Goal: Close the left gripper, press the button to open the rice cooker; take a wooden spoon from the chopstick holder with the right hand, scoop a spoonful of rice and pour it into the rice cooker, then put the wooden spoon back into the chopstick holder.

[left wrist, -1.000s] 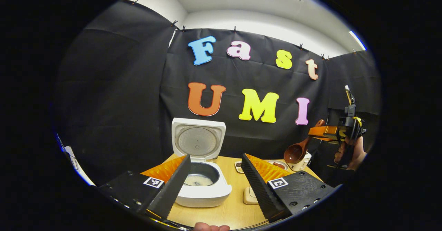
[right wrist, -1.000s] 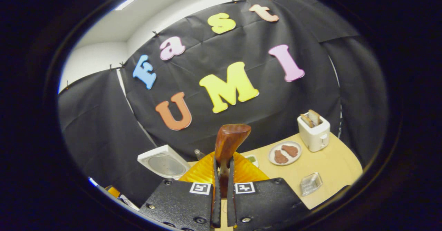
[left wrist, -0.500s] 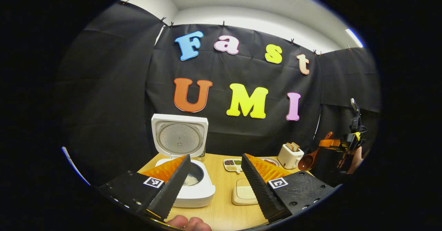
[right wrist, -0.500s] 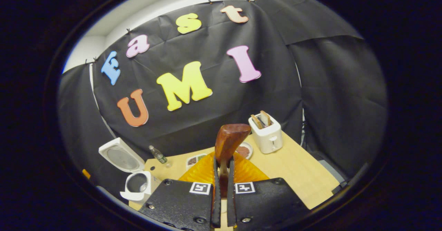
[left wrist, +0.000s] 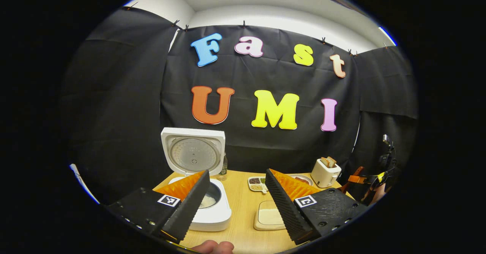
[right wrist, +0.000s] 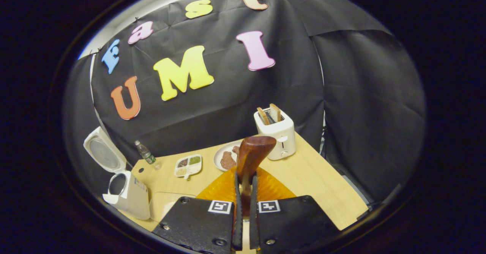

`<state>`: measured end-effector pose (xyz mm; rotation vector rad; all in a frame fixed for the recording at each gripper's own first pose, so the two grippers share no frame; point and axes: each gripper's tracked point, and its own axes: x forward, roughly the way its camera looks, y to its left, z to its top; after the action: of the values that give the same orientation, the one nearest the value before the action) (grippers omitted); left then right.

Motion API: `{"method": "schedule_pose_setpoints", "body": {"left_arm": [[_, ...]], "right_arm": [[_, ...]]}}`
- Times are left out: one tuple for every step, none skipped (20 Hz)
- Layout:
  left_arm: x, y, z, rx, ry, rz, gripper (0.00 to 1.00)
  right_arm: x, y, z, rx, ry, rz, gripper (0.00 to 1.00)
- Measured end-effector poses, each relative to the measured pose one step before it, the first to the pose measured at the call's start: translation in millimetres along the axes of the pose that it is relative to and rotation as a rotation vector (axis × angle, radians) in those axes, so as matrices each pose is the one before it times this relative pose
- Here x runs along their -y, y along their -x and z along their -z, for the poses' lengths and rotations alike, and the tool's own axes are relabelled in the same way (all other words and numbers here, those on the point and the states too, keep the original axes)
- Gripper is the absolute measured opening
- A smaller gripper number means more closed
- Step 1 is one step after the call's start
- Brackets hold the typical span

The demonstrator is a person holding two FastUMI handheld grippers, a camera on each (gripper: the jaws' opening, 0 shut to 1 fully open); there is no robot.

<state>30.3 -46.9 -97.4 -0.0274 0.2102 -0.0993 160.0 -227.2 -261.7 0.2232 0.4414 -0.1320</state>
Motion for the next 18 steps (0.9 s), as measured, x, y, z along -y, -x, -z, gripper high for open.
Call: {"method": "schedule_pose_setpoints", "body": {"left_arm": [[3.72, -3.81, 0.38, -0.00535, -0.00234, -0.0025, 0.94], [4.47, -3.5, -0.9, -0.00345, -0.00191, -0.00212, 0.94], [2.74, -2.79, -1.23, -0.00188, -0.00346, -0.00155, 0.94], [2.1, -1.18, 1.12, -0.00234, -0.00622, -0.00109, 0.94], [1.8, -1.91, 1.27, -0.00137, -0.00815, -0.00301, 0.94], [1.67, -2.97, 1.16, -0.00417, -0.0071, -0.00266, 0.94], [1.2, -2.37, 1.55, -0.00797, -0.00475, -0.00344, 0.94], [2.19, -1.83, 1.74, -0.00807, -0.00297, -0.00348, 0.94], [2.45, -2.63, -0.02, -0.00282, -0.00078, 0.00015, 0.94], [1.86, -2.55, -0.76, -0.00327, 0.00081, -0.00194, 0.94], [1.68, -2.4, 0.05, -0.00424, 0.00348, -0.00099, 0.94], [2.39, -1.45, 0.58, -0.00329, 0.0053, -0.00012, 0.94], [1.51, -2.55, -1.12, -0.00055, 0.00644, -0.002, 0.94], [0.96, -0.78, -0.45, 0.00095, 0.00696, -0.00231, 0.94], [-0.19, 0.18, -0.26, 0.00064, 0.00518, -0.00446, 0.94], [-0.87, 0.58, -1.66, 0.00059, 0.0022, -0.00229, 0.94], [0.05, 0.25, 0.13, 0.00151, -0.00144, -0.00133, 0.94], [-0.24, -1.57, -0.06, 0.00443, -0.00244, -0.00053, 0.94]], "right_arm": [[0.49, -7.82, 5.61, -0.01129, 0.00189, -0.00913, 0.12], [0.01, -8.02, 6.13, -0.01437, -0.00033, -0.00896, 0.12], [1.28, -7.13, 6.93, -0.0155, 0.00137, -0.00354, 0.12], [2.37, -7.24, 8.18, -0.01509, 0.00356, 0.00135, 0.12], [2.46, -5.29, 6.25, -0.01105, 0.00376, 0.00088, 0.12], [1.34, -5.59, 5.95, -0.0112, 0.00101, -0.00015, 0.12], [1.35, -4.15, 6.74, -0.01212, 0.00024, -0.0014, 0.12], [1.16, -4.44, 6.32, -0.00906, -0.00045, -0.00438, 0.12], [1.11, -3.24, 5.34, -0.00723, 0.00378, -0.00423, 0.12], [2.72, -2.67, 4.87, -0.00518, -0.00015, 0.00013, 0.12], [2.15, -1.92, 3.55, -0.00231, -0.00593, -0.00022, 0.12], [0.8, -1.53, 3.63, -0.00608, -0.00748, -0.00467, 0.12], [-0.08, -1.15, 3.38, -0.0053, -0.00911, -0.00597, 0.13], [1.61, -1.5, 1.51, -0.00023, -0.00396, -0.00132, 0.13], [-0.53, 0.4, -1.11, 0.00453, -0.00172, -0.00598, 0.14], [1.17, -0.78, 0.49, 0.00314, -0.00027, -0.00571, 0.15], [0.36, -0.4, 0.24, 0.00096, -0.00226, -0.00366, 0.17], [0.12, 1.48, -0.12, -0.00066, -0.00198, -0.00493, 0.2]]}}
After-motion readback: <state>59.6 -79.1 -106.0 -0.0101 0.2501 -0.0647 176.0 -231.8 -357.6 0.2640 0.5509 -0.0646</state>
